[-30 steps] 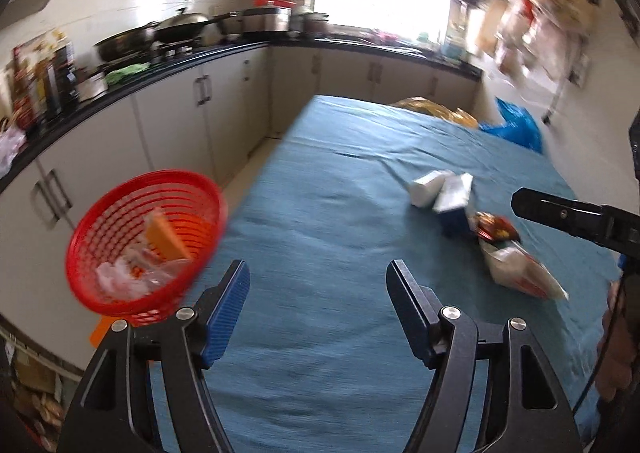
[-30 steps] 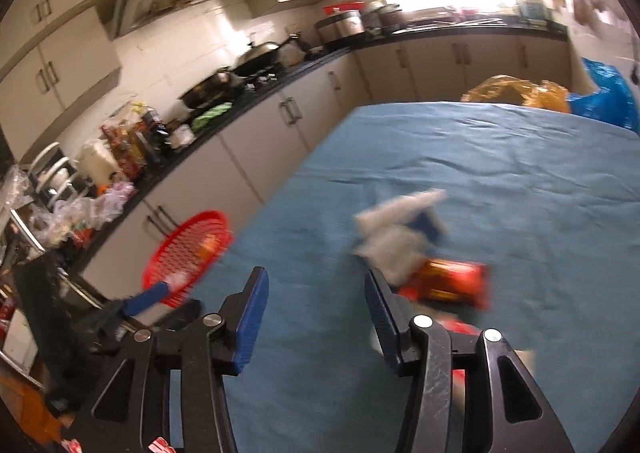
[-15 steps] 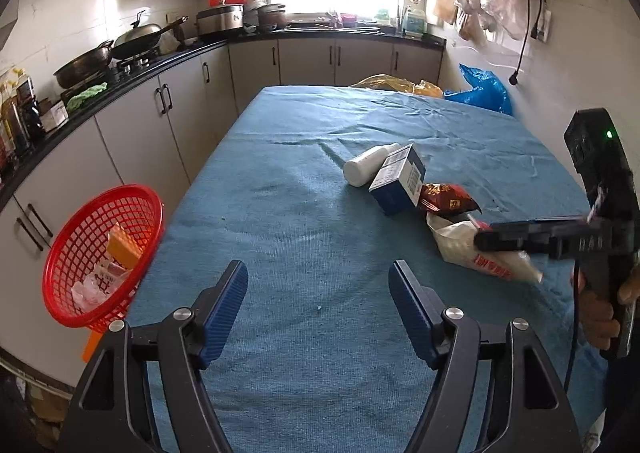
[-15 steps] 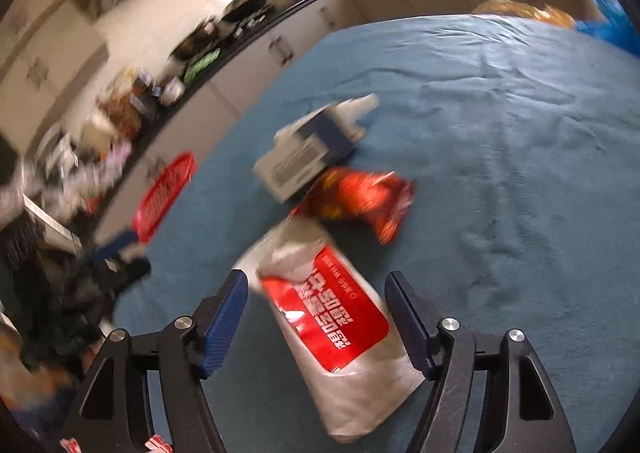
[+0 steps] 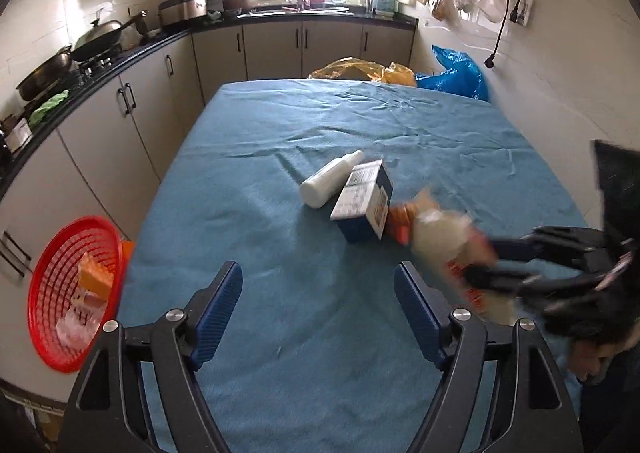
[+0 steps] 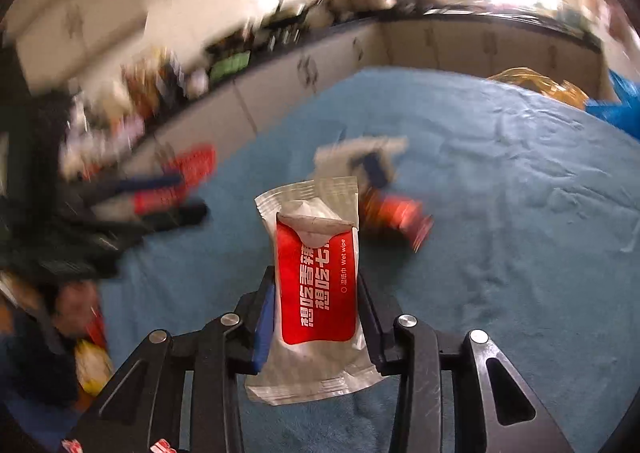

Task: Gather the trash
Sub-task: 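Return both tools to the table and grasp the red-white packet with the right tool, then grasp the white barcode box with the left tool while the right tool holds the packet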

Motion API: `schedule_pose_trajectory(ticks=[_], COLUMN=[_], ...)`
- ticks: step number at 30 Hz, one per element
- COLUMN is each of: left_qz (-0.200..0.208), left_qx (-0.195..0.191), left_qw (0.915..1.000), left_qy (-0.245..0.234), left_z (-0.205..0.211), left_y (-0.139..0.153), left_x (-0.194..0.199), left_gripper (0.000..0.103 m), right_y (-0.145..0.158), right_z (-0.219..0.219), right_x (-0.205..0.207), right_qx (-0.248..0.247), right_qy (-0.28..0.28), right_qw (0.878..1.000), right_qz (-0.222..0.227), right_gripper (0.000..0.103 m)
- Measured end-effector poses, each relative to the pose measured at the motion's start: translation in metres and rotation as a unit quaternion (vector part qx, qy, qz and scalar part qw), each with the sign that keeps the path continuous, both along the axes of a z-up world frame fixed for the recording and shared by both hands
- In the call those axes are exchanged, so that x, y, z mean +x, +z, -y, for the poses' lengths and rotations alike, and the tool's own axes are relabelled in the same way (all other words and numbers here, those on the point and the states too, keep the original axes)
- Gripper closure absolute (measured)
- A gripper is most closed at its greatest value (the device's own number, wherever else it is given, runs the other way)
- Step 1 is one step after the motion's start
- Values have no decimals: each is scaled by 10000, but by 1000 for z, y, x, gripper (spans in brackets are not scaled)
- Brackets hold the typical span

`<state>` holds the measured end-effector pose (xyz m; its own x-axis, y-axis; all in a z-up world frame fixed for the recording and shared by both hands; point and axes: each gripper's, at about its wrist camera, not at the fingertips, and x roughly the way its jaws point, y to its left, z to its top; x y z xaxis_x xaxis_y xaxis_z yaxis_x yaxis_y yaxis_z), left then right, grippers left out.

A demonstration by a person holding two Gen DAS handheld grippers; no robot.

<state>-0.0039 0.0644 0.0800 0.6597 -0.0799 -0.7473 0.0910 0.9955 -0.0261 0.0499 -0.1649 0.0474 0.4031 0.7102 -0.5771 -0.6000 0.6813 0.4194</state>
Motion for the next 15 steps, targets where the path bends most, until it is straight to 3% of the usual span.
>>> schedule_pose_trajectory(ticks=[3,8,12,15], left_qz=[-115,-345,-632,-842], left_qx=[46,142,18,-5], left_qw=[9999,9993,9979,9963], left_qy=[8,-57,-127,-147], left_z=[7,24,28,31], left_y=[-4,-19,-29,-40], left_x=[21,57,82,96], left_gripper=[26,27,53,53], right_y=[5,2,5,5], right_z=[27,46,48,45], right_x=[8,19,20,17], right_qx=[557,902,1027,1031], right_qy=[-471,-865,-925,-901], right_qw=[9973,9914,9896,9899], right_qz=[-129,-392,-396,-369], right_gripper=[62,62,62,62])
